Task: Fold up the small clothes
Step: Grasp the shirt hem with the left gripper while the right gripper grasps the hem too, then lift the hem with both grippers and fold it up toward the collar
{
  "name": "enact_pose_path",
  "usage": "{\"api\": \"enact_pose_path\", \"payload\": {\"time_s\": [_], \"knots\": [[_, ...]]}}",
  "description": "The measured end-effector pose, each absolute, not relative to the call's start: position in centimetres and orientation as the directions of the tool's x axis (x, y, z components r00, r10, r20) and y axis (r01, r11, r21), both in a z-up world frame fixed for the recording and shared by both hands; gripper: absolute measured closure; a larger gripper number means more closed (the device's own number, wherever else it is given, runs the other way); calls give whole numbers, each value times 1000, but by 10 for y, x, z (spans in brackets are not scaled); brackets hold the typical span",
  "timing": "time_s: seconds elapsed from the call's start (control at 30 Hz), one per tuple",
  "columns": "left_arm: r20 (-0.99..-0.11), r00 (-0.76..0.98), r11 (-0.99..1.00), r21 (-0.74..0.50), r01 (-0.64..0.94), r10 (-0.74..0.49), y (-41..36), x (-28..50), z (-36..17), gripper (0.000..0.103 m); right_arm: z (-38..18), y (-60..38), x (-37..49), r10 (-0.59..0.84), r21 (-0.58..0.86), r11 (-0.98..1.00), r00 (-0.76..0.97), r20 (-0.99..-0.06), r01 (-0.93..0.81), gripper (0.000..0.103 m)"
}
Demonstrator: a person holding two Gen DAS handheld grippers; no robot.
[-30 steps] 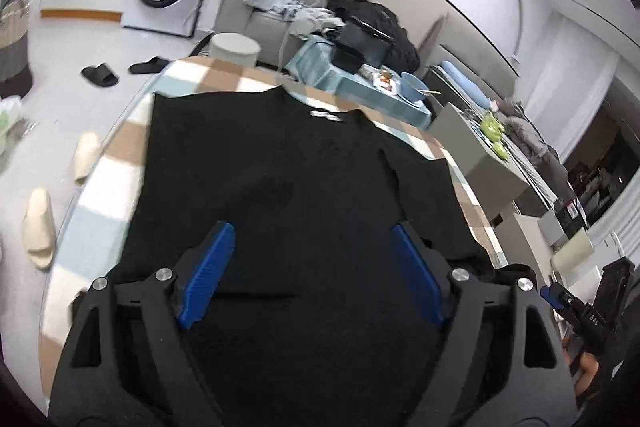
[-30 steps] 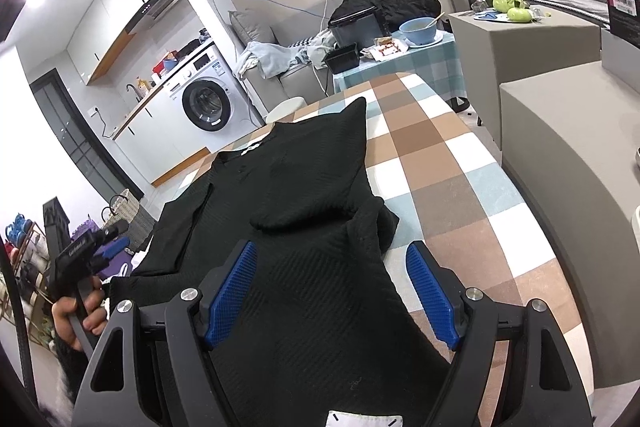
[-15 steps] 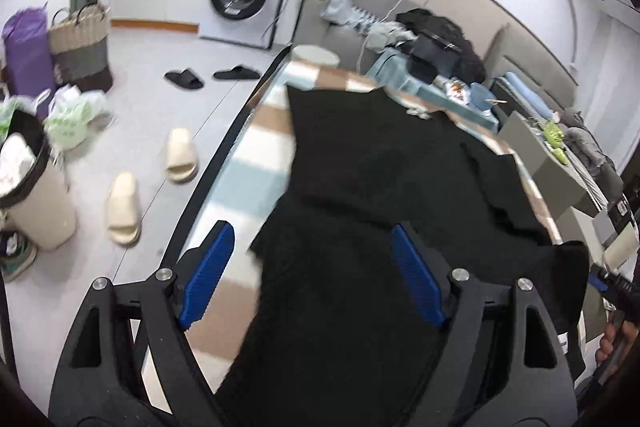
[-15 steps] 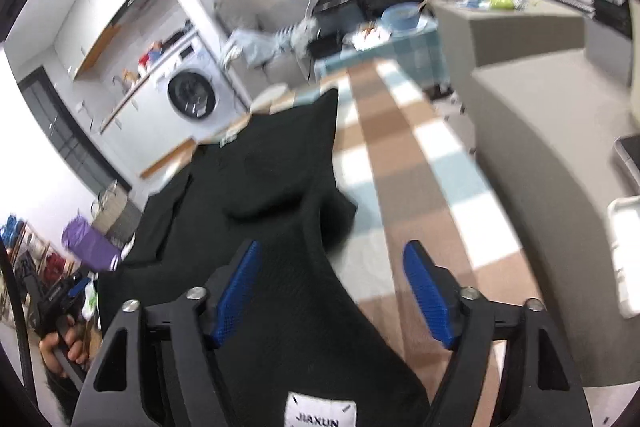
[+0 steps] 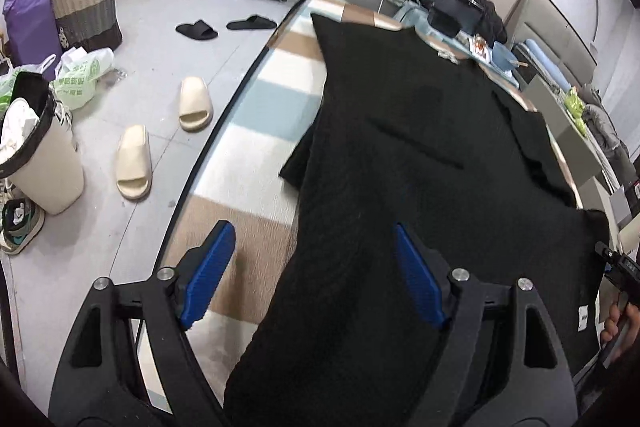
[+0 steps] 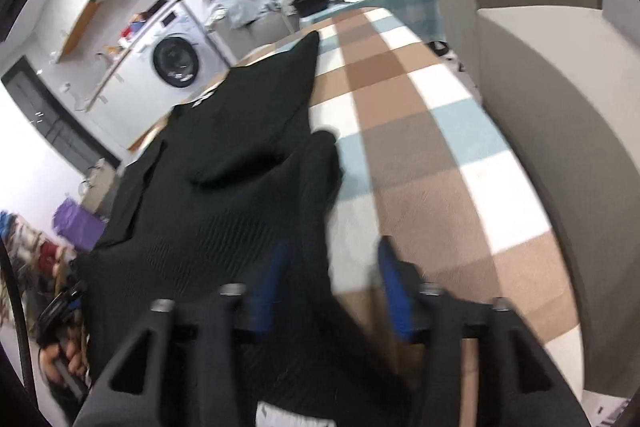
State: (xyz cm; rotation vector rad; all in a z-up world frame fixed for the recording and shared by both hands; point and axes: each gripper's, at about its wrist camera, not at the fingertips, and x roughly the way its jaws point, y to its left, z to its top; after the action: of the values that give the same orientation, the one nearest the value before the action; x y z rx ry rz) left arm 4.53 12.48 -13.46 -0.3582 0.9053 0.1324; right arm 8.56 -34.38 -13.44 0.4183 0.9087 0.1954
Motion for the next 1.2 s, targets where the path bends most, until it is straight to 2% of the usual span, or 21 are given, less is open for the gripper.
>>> {"api": "enact_pose_path", "payload": {"time_s": [0.1, 0.17, 0.2, 0.23, 0.27, 0.3, 0.33, 0.47, 0.53, 0.67, 0.83, 0.97, 1.2], "knots": [[-796, 604, 937, -245, -247, -49, 121, 45, -141, 38, -138, -337, 74, 321, 392, 920, 604, -729, -15, 49], [-796, 603, 943, -238, -231, -54, 118, 44, -145, 54, -140, -335, 72, 317, 381, 924, 602, -733, -23, 50], [-794, 606, 946, -235, -222, -55, 117, 43, -147, 62, -142, -333, 73, 318, 377, 926, 598, -736, -29, 54], [-793, 606, 948, -235, -215, -59, 115, 43, -147, 84, -142, -331, 73, 320, 372, 927, 597, -736, -39, 63], [-792, 606, 950, -242, -200, -74, 113, 43, -148, 100, -141, -328, 73, 326, 367, 929, 594, -735, -56, 85], [-787, 611, 950, -246, -191, -81, 111, 40, -147, 100, -140, -323, 73, 332, 355, 931, 590, -736, -81, 97], [-771, 633, 953, -239, -188, -68, 109, 36, -144, 100, -138, -321, 72, 336, 354, 931, 598, -728, -91, 98], [-706, 705, 952, -258, -167, -67, 104, 14, -121, 100, -116, -324, 56, 382, 396, 906, 690, -614, -149, 99], [-667, 741, 949, -276, -154, -74, 104, 0, -108, 100, -103, -330, 41, 412, 427, 884, 744, -527, -188, 99], [-589, 803, 938, -321, -132, -89, 104, -32, -84, 101, -88, -337, 19, 434, 478, 854, 787, -438, -206, 99], [-543, 836, 938, -324, -123, -78, 108, -72, -63, 101, -74, -340, -16, 463, 509, 823, 818, -342, -253, 99], [-532, 844, 933, -337, -128, -76, 113, -100, -55, 101, -69, -348, -40, 458, 513, 822, 824, -335, -248, 99], [-560, 824, 930, -343, -135, -86, 122, -110, -56, 101, -71, -355, -50, 425, 511, 837, 819, -386, -193, 99]]}}
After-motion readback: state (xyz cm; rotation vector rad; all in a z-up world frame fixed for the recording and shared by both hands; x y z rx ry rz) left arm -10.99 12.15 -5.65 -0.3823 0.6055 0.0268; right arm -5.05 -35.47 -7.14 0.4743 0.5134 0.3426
